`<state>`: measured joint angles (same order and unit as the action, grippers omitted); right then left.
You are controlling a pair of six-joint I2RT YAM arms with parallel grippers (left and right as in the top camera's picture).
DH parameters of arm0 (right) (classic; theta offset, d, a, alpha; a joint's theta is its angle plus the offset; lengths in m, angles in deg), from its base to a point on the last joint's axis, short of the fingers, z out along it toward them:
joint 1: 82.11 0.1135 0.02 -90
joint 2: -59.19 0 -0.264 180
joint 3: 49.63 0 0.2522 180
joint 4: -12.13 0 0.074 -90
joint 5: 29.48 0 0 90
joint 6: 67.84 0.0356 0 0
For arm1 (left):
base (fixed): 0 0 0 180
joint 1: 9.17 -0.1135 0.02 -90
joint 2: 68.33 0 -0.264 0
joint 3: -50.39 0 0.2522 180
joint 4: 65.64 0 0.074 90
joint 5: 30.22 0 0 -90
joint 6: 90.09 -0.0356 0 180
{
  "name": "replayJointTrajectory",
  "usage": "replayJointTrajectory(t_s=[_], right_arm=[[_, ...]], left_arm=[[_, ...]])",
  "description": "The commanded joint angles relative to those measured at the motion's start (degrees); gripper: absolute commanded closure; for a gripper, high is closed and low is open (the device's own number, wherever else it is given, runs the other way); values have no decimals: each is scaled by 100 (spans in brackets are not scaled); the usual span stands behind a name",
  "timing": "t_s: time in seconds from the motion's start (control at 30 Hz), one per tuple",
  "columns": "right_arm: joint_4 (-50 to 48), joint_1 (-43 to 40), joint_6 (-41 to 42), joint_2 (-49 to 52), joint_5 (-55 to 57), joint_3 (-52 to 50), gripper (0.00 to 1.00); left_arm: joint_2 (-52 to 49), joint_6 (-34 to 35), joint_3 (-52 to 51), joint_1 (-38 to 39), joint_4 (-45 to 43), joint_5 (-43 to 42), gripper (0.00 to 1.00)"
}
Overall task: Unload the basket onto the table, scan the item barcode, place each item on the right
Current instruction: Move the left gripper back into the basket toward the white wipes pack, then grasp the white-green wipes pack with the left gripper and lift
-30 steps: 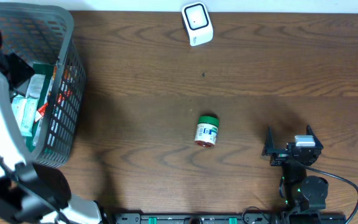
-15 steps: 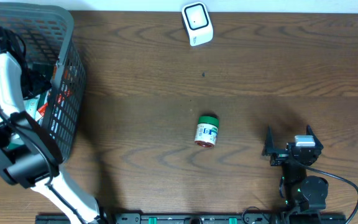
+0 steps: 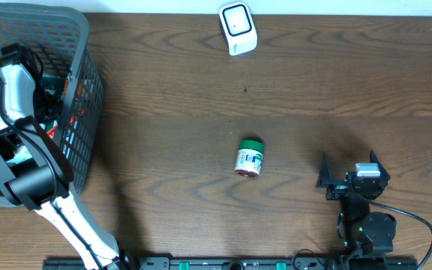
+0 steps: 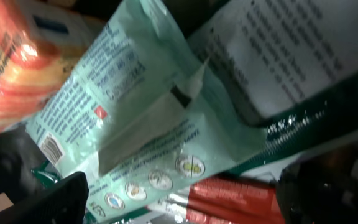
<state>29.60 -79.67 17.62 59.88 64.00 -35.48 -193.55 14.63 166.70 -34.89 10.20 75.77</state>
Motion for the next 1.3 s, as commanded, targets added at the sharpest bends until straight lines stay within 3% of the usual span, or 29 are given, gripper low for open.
replayJointTrajectory(t_s=[0.0, 0.17, 0.37, 0.57, 0.63, 0.8, 1.07, 1.27], right_arm=[[17, -20, 85, -31, 55, -7, 1], [20, -20, 85, -31, 55, -7, 1], [17, -20, 85, -31, 55, -7, 1], [17, -20, 85, -31, 55, -7, 1], [17, -20, 85, -31, 55, -7, 1], [17, -20, 85, -31, 55, -7, 1], [17, -20, 85, -31, 55, -7, 1], [17, -20, 85, -31, 55, -7, 1]], left_arm=[[-179, -81, -111, -33, -70, 173, 4], [-181, -79, -278, -129, -243, 173, 18], [-181, -74, -529, -302, -439, 164, 20], [-81, -76, -501, -319, -433, 120, 57], [92, -76, -431, -321, -391, 122, 75], [872, -70, -378, -321, -393, 122, 92], [2483, 247, -378, -319, -474, 70, 93], [3630, 254, -378, -319, -455, -793, 93]])
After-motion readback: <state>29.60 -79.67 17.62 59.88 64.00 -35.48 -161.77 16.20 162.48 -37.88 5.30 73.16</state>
